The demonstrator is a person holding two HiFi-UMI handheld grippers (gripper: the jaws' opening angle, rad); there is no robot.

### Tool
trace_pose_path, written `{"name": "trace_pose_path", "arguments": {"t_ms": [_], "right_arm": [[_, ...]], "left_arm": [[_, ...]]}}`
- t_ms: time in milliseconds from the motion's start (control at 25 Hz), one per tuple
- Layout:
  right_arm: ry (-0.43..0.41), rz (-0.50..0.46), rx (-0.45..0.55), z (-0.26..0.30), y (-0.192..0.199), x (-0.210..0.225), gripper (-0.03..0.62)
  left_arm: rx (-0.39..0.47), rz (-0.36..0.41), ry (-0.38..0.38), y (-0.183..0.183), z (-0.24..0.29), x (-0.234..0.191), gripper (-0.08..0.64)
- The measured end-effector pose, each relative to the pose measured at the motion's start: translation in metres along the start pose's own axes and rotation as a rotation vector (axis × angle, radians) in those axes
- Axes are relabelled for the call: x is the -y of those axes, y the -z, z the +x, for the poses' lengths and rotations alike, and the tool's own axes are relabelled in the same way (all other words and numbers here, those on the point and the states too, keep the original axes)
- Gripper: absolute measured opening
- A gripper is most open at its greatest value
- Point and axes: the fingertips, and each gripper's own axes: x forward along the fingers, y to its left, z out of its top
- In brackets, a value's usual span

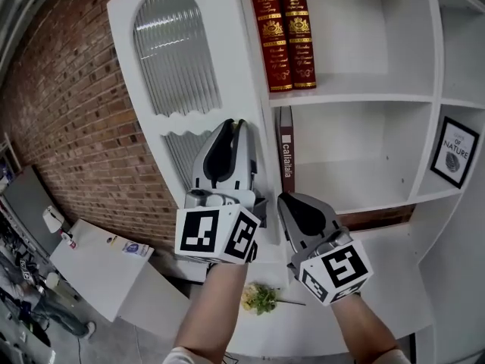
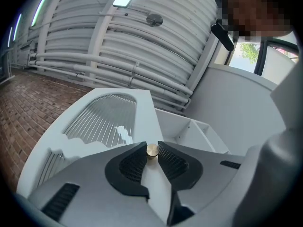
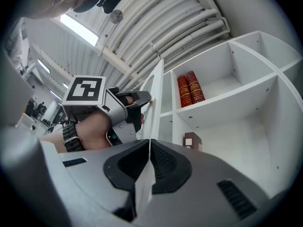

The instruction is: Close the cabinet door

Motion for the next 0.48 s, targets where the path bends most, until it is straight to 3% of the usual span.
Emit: {"name": "trace_pose_path", "arguments": {"t_ms": [480], "right_arm": [[0.001, 0.019, -0.003, 0.011, 0.012, 0.024, 0.02]], "left_arm": [[-0.029, 0.08, -0.04, 0.024, 0.031, -0.002, 0.08]]}}
